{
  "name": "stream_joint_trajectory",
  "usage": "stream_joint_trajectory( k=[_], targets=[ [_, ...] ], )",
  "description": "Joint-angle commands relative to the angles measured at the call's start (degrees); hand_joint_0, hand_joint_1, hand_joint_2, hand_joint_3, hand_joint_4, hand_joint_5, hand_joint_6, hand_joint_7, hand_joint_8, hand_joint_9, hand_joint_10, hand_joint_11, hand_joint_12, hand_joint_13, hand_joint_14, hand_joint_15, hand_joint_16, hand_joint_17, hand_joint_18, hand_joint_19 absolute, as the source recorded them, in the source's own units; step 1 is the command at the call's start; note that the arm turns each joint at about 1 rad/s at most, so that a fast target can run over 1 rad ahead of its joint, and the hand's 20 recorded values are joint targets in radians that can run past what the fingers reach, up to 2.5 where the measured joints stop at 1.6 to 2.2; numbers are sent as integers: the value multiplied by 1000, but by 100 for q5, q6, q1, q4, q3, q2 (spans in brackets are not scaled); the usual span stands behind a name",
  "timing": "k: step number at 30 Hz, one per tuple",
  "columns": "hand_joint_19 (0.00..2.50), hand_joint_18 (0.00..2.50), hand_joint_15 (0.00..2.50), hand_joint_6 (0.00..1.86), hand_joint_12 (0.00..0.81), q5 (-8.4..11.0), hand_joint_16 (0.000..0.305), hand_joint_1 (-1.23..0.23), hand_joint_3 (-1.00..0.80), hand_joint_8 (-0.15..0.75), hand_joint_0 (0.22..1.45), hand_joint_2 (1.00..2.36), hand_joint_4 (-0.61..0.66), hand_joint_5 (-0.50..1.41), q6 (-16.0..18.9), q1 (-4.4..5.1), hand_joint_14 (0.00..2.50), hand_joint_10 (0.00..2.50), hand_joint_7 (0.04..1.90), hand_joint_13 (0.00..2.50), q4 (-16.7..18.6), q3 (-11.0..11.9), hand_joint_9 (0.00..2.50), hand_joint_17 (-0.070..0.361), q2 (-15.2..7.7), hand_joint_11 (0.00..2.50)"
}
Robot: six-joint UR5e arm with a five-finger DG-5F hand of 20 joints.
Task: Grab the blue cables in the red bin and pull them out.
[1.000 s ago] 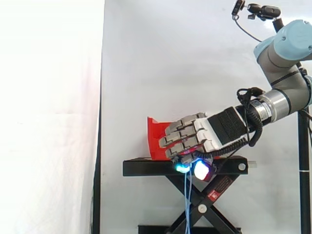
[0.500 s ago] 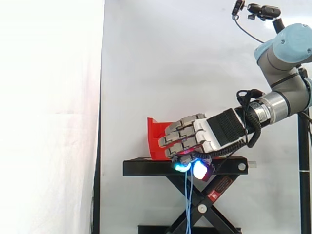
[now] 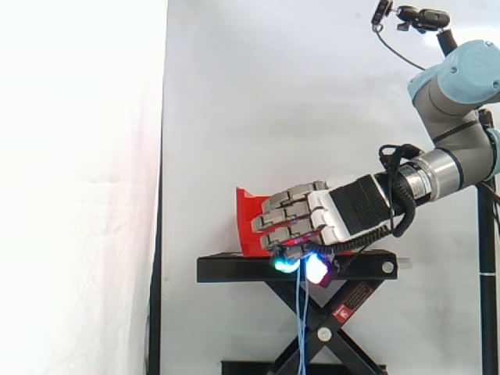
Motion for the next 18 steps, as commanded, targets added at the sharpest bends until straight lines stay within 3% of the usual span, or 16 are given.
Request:
stream_joint_trajectory(
  k=[1,14,18],
  targets=[
    [599,418,450,12,321,0,41,-883,-1000,250,886,1000,194,752,-44,-6,17,18,546,525,12,-2,702,92,0,514],
    [606,416,449,11,319,9,41,-897,-1000,249,890,1000,200,764,-61,-15,18,18,576,525,39,-19,704,92,0,515],
    [599,417,450,11,319,0,41,-897,-1000,248,890,1000,200,765,-61,-24,18,20,574,525,197,-89,706,92,-9,515]
  ],
)
